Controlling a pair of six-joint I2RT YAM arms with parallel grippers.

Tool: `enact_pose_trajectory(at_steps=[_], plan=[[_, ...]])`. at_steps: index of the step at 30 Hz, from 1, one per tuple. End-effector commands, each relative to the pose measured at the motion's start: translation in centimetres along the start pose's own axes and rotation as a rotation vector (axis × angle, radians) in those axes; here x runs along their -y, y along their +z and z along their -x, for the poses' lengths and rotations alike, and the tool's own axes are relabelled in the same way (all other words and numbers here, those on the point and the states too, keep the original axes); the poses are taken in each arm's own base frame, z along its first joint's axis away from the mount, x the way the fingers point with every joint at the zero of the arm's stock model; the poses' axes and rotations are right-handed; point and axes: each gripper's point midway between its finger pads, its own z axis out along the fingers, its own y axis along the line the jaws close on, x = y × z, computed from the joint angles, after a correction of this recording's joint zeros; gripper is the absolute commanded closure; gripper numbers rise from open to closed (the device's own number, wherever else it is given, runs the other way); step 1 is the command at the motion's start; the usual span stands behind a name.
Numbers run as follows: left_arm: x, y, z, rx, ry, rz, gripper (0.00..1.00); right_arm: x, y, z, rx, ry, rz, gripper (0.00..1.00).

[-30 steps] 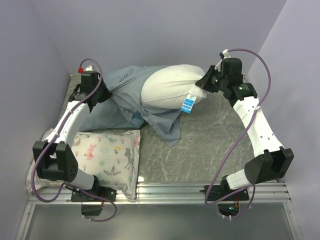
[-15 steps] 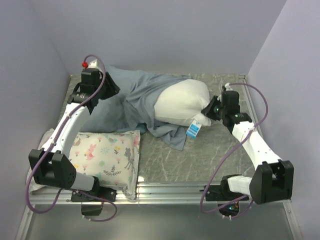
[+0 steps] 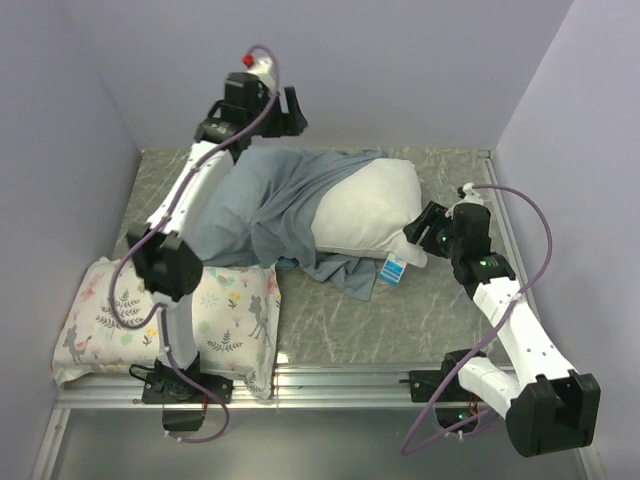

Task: Remove the pillowcase from the pillow

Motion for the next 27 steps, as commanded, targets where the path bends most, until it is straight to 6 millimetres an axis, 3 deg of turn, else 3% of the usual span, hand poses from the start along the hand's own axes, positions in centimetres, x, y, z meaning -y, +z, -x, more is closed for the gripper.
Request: enact_pose_trajectory(at_steps=[1,4,8,9,10,11,12,14,15,17,19,20,22,23,25,26,27], plan=[[1.9,2.8,-7.2,-0.237,0.075,-0.147,0.16,-0.7,-1.3,2.4,0.085,-0.039,-0.001,0.29],[2.8,4.4,-11.2,-0.316,0.093,-0.193,0.16,-1.6,-1.6,3.6,0.098,-0.054,0.003,0.23],[2.2,5.2,-15.2,-0.395,0.096,-0.181,0.19,-3.1,-0.7,5.6,0.101,-0.070,0.019,0.18],[1.8,5.2,-16.4,-0.422,0.094,-0.171,0.20,-4.1,-0.6,6.9,0.116,-0.075,0.037,0.16],[1.5,5.3,-16.9,-0.430,0.093,-0.158,0.22,-4.5,0.0,7.4,0.107,-0.079,0.044,0.15],[1.6,5.3,-17.4,-0.438,0.092,-0.155,0.26,-4.2,1.9,7.0,0.059,-0.089,0.026,0.15],[1.3,5.1,-18.4,-0.459,0.089,-0.148,0.28,-5.6,2.2,8.5,0.073,-0.096,0.055,0.14],[1.1,5.1,-19.2,-0.462,0.090,-0.136,0.34,-5.5,5.4,7.9,0.000,-0.100,0.041,0.13],[0.8,5.0,-20.1,-0.479,0.083,-0.126,0.37,-6.6,5.9,9.0,-0.003,-0.105,0.065,0.04],[0.7,4.9,-20.9,-0.489,0.080,-0.126,0.43,-5.8,8.9,7.4,-0.079,-0.101,0.027,0.03],[0.4,4.9,-21.4,-0.494,0.077,-0.116,0.48,-6.5,10.5,6.5,-0.116,-0.096,0.060,0.02],[0.2,5.0,-21.8,-0.501,0.075,-0.110,0.53,-5.9,12.2,4.8,-0.169,-0.093,0.047,0.02],[0.0,5.2,-21.8,-0.500,0.072,-0.093,0.64,-5.7,13.7,3.2,-0.206,-0.103,0.026,0.02],[0.1,5.3,-21.4,-0.492,0.071,-0.092,0.77,-5.0,14.8,1.8,-0.247,-0.098,0.011,0.04],[-0.3,5.5,-21.0,-0.482,0.068,-0.061,0.89,-4.8,15.6,0.8,-0.267,-0.073,0.020,0.23],[-0.2,5.6,-20.1,-0.461,0.067,-0.046,0.99,-4.5,15.7,0.5,-0.267,-0.067,0.011,0.36],[-1.0,5.6,-19.6,-0.446,0.074,0.002,1.00,-4.7,15.6,1.0,-0.250,-0.063,0.009,0.65]])
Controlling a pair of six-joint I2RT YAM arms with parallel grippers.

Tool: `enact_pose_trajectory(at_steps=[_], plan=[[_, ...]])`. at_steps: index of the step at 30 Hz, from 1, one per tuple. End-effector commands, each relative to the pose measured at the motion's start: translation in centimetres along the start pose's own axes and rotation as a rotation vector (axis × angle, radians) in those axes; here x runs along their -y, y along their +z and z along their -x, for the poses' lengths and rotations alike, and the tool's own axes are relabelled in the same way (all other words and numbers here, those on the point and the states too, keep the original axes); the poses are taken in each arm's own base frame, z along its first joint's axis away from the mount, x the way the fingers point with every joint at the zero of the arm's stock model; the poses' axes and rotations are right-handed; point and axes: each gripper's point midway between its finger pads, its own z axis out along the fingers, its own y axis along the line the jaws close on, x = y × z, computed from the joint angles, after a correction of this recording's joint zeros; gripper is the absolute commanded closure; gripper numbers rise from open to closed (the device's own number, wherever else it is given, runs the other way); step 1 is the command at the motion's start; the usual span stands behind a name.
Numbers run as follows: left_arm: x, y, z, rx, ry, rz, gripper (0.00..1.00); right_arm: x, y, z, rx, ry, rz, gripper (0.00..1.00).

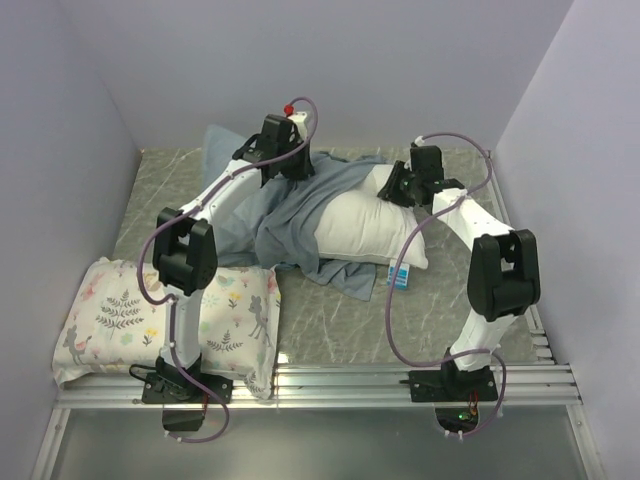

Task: Remove the pillowcase from the pillow

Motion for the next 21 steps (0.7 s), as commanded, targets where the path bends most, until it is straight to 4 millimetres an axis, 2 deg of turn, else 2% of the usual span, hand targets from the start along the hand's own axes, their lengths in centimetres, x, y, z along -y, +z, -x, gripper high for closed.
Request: enact_pose_trajectory(at_steps=[1,2,3,4,5,6,7,9,10,11,12,13,15,16,18,20,21], plan=[[-0.8,-0.5,-2.1,-0.088,-0.022,0.103,1.00,-1.2,-0.1,-0.4,-0.013,0.016,0.018,0.74],[-1.1,-1.1,-0.8,-0.055,-0.027,0.129,1.00,-1.5,-0.8,0.9,0.024,0.010,0.013,0.81],[-1.8,-1.5,-0.2,-0.039,-0.038,0.160,1.00,-1.7,-1.3,1.6,0.041,0.006,0.010,0.92],[-2.9,-2.1,0.5,-0.019,-0.047,0.219,1.00,-1.6,-1.8,1.9,0.041,-0.001,-0.009,0.97],[-3.9,-3.0,1.8,0.011,-0.080,0.234,1.00,-2.0,-3.1,3.5,0.088,-0.010,-0.020,1.00],[-5.2,-3.7,2.5,0.033,-0.100,0.273,1.00,-2.1,-3.9,4.1,0.111,-0.015,-0.027,1.00],[-7.4,-4.8,3.6,0.066,-0.137,0.308,1.00,-2.4,-5.7,5.2,0.154,-0.020,-0.026,1.00],[-9.4,-7.0,4.9,0.120,-0.204,0.329,1.00,-2.1,-7.5,6.4,0.201,-0.019,-0.048,1.00],[-10.5,-7.8,5.5,0.144,-0.231,0.338,1.00,-2.4,-9.1,7.2,0.238,-0.023,-0.041,1.00],[-12.7,-9.5,6.4,0.192,-0.279,0.365,1.00,-2.0,-10.0,7.8,0.259,-0.019,-0.054,1.00],[-13.8,-10.3,6.7,0.210,-0.300,0.381,1.00,-1.9,-10.7,8.2,0.276,-0.019,-0.056,1.00],[-15.7,-11.5,7.0,0.232,-0.330,0.411,1.00,-1.7,-12.0,8.7,0.301,-0.021,-0.072,1.00],[-17.4,-13.1,7.6,0.267,-0.352,0.456,1.00,-0.9,-13.5,9.7,0.339,-0.009,-0.084,1.00],[-18.9,-13.9,7.6,0.277,-0.368,0.485,1.00,-0.9,-14.4,10.1,0.358,-0.006,-0.079,1.00],[-20.1,-14.6,7.8,0.291,-0.388,0.514,1.00,-0.2,-15.5,10.8,0.378,0.009,-0.087,1.00],[-22.4,-15.8,7.6,0.306,-0.428,0.569,1.00,0.4,-16.6,11.5,0.408,0.015,-0.113,1.00],[-22.8,-16.1,7.8,0.320,-0.435,0.568,1.00,1.1,-16.9,11.7,0.413,0.023,-0.130,1.00]])
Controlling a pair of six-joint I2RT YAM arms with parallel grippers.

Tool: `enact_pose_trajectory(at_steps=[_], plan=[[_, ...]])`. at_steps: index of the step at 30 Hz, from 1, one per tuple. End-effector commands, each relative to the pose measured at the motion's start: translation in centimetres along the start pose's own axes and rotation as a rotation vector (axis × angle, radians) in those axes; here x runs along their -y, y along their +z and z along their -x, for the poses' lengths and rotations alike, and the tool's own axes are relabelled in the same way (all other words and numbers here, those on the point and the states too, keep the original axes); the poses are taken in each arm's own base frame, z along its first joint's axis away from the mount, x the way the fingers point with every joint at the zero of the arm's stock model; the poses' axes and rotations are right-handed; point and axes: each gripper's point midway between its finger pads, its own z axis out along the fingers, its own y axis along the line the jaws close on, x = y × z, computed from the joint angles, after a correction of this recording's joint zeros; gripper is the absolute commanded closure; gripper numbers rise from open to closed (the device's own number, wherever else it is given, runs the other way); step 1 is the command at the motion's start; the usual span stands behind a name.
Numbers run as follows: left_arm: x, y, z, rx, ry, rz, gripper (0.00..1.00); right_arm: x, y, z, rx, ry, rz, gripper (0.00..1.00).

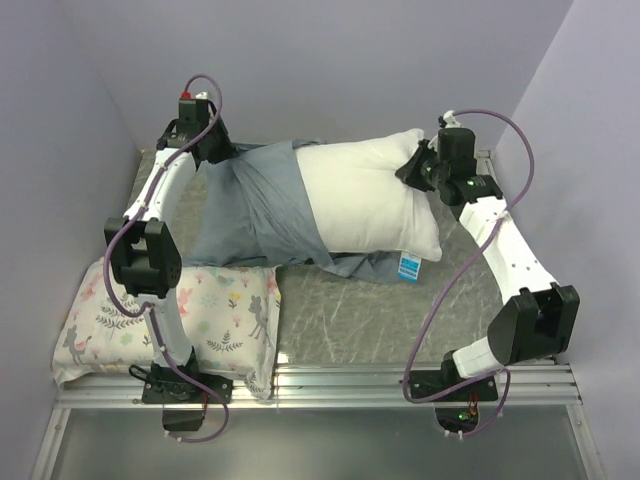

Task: Remove the pillowcase from the pillow

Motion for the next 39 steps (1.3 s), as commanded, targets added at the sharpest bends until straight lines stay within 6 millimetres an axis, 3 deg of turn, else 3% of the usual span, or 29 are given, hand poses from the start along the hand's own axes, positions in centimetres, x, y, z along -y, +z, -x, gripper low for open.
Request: enact_pose_trajectory(at_steps=[1,4,5,7,12,16,17,18,19,21,22,23,24,25,27,29,30,32,33,34,36,39], plan=[[-6.9,-3.0,6.7,0.211,-0.068,0.190,1.00,5.8,-4.7,6.8,0.211,0.013,-0.212,1.00],[-8.2,-3.2,7.4,0.212,-0.111,0.170,1.00,6.9,-5.7,7.4,0.244,0.031,-0.226,1.00],[-7.7,-3.0,7.6,0.208,-0.101,0.142,1.00,7.9,-5.8,7.3,0.244,0.045,-0.241,1.00],[-4.8,-2.5,7.0,0.174,-0.064,0.037,0.96,8.1,-5.1,6.8,0.227,0.050,-0.239,1.00],[0.4,-2.8,6.1,0.167,0.038,-0.034,0.78,9.6,-2.8,4.1,0.178,0.083,-0.247,1.00],[4.7,-5.0,4.9,0.173,0.114,-0.098,0.34,10.6,-1.6,2.7,0.144,0.093,-0.265,1.00],[5.1,-5.6,4.8,0.184,0.127,-0.083,0.29,10.6,-1.5,2.6,0.142,0.096,-0.264,0.98],[6.6,-6.1,3.9,0.178,0.150,-0.098,0.26,10.5,-1.4,2.8,0.150,0.101,-0.261,0.93],[7.1,-7.3,3.2,0.179,0.171,-0.096,0.23,10.6,-1.4,2.7,0.150,0.107,-0.262,0.81],[7.2,-8.3,1.9,0.182,0.188,-0.050,0.21,10.0,-1.7,2.9,0.154,0.104,-0.234,0.66],[7.6,-9.1,-0.2,0.158,0.207,-0.051,0.20,9.8,-1.8,2.9,0.157,0.100,-0.233,0.57],[7.1,-9.6,-0.9,0.163,0.211,-0.015,0.20,9.8,-2.0,3.0,0.162,0.098,-0.236,0.43],[7.1,-10.1,-1.7,0.164,0.217,-0.009,0.19,9.7,-2.3,3.2,0.168,0.091,-0.237,0.37],[7.2,-11.1,-3.7,0.144,0.229,-0.021,0.19,9.6,-2.5,3.4,0.176,0.086,-0.237,0.28],[7.2,-12.1,-5.2,0.149,0.238,-0.026,0.18,9.2,-3.0,3.6,0.183,0.078,-0.231,0.22],[7.4,-13.3,-8.0,0.120,0.253,-0.053,0.16,8.8,-3.5,3.8,0.190,0.064,-0.221,0.17],[7.4,-13.3,-10.2,0.082,0.264,-0.070,0.16,7.6,-3.8,3.5,0.186,0.036,-0.198,0.16],[7.9,-14.3,-11.5,0.068,0.249,-0.121,0.15,5.7,-4.0,2.8,0.171,0.001,-0.158,0.14],[7.7,-14.0,-13.4,0.029,0.257,-0.132,0.14,5.1,-4.6,2.6,0.172,-0.026,-0.160,0.13],[8.0,-14.4,-13.9,0.031,0.251,-0.157,0.14,3.4,-4.5,1.3,0.151,-0.062,-0.132,0.12],[7.9,-13.9,-15.9,-0.004,0.259,-0.173,0.12,2.1,-5.1,0.1,0.149,-0.105,-0.120,0.11],[8.9,-13.0,-18.1,-0.054,0.260,-0.247,0.11,-0.5,-5.2,-3.7,0.099,-0.171,-0.070,0.10]])
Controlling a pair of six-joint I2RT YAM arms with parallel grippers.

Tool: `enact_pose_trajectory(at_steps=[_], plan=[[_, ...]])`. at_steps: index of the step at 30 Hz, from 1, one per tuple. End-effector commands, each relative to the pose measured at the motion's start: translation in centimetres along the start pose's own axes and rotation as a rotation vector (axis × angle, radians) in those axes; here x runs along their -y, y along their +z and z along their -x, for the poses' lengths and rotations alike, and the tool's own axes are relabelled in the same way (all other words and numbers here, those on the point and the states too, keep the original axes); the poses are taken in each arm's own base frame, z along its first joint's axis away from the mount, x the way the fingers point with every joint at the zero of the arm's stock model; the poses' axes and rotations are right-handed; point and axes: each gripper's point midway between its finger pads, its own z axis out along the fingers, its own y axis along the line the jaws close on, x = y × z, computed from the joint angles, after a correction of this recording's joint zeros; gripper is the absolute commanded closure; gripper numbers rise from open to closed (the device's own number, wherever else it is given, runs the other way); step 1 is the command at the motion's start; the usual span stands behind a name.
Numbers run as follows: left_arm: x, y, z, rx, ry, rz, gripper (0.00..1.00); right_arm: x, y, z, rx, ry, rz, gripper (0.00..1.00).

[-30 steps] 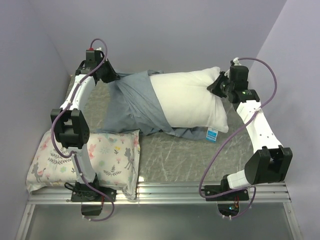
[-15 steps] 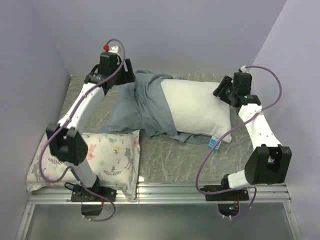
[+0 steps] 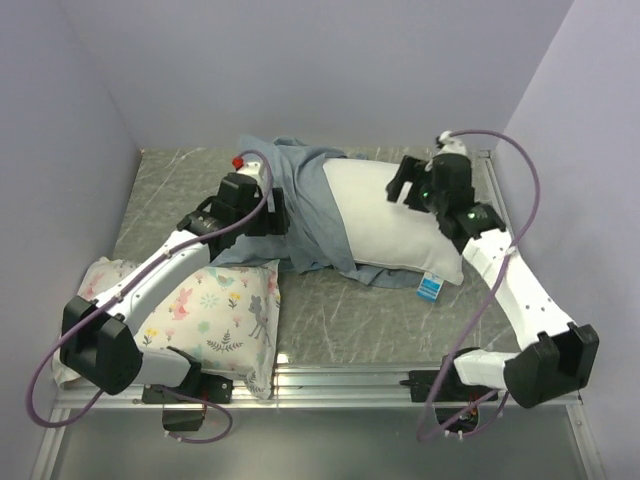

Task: Remove the pillowcase from the pillow

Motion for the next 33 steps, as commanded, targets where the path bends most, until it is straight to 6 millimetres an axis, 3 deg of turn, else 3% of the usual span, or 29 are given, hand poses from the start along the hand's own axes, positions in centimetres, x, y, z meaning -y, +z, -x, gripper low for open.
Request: enact_pose_trajectory(at_steps=[1,2,5,8,9,12,14,15,17,18,19,21,22,23,25,27,30,33], plan=[[3.0,0.9,-0.2,0.021,-0.026,-0.145,0.11,-1.5,-1.4,-3.2,-0.011,-0.093,0.003,0.10],[3.2,1.3,0.1,0.037,-0.029,-0.159,0.11,-2.5,-1.7,-4.6,-0.032,-0.123,0.019,0.09],[2.4,3.0,-1.1,0.004,-0.033,-0.118,0.15,-2.4,-2.1,-7.6,-0.064,-0.158,0.010,0.08],[1.4,4.4,-1.9,-0.046,-0.040,-0.043,0.37,-2.2,-1.9,-10.2,-0.089,-0.203,-0.011,0.06],[1.2,4.6,-1.9,-0.059,-0.041,-0.026,0.57,-1.9,-1.3,-11.3,-0.114,-0.220,-0.030,0.06],[1.4,4.9,-2.0,-0.063,-0.048,-0.034,0.90,-0.5,0.5,-12.5,-0.143,-0.263,-0.121,0.05],[1.0,4.7,-1.7,-0.056,-0.047,-0.006,1.00,0.5,1.5,-12.2,-0.131,-0.300,-0.193,0.05],[0.4,4.6,-0.7,-0.031,-0.046,0.027,1.00,0.8,2.2,-12.1,-0.141,-0.317,-0.235,0.05],[-0.3,4.3,-0.3,-0.036,-0.042,0.056,0.99,1.6,3.0,-11.5,-0.148,-0.339,-0.287,0.16],[-1.0,4.1,0.7,-0.018,-0.054,0.067,1.00,1.1,3.2,-10.2,-0.132,-0.329,-0.281,0.25],[-1.2,3.7,1.3,-0.009,-0.067,0.059,1.00,1.5,3.4,-9.1,-0.122,-0.315,-0.293,0.59],[-3.0,3.3,2.9,0.021,-0.112,0.060,1.00,1.7,3.1,-7.5,-0.113,-0.312,-0.308,0.74],[-3.5,2.8,3.8,0.038,-0.125,0.049,1.00,1.0,2.9,-5.5,-0.081,-0.294,-0.296,0.88],[-4.5,2.5,4.2,0.042,-0.136,0.071,1.00,1.5,2.4,-4.3,-0.072,-0.294,-0.308,0.93],[-7.5,1.0,7.0,0.115,-0.158,0.146,1.00,1.1,1.3,-1.2,-0.021,-0.268,-0.300,1.00],[-10.2,-0.4,8.8,0.164,-0.187,0.211,1.00,1.5,-0.1,1.6,0.023,-0.236,-0.294,1.00],[-12.7,-2.9,10.8,0.235,-0.194,0.278,1.00,2.0,-2.1,4.4,0.074,-0.199,-0.282,1.00],[-14.8,-4.7,11.6,0.271,-0.180,0.386,1.00,1.8,-3.9,6.0,0.109,-0.185,-0.268,1.00]])
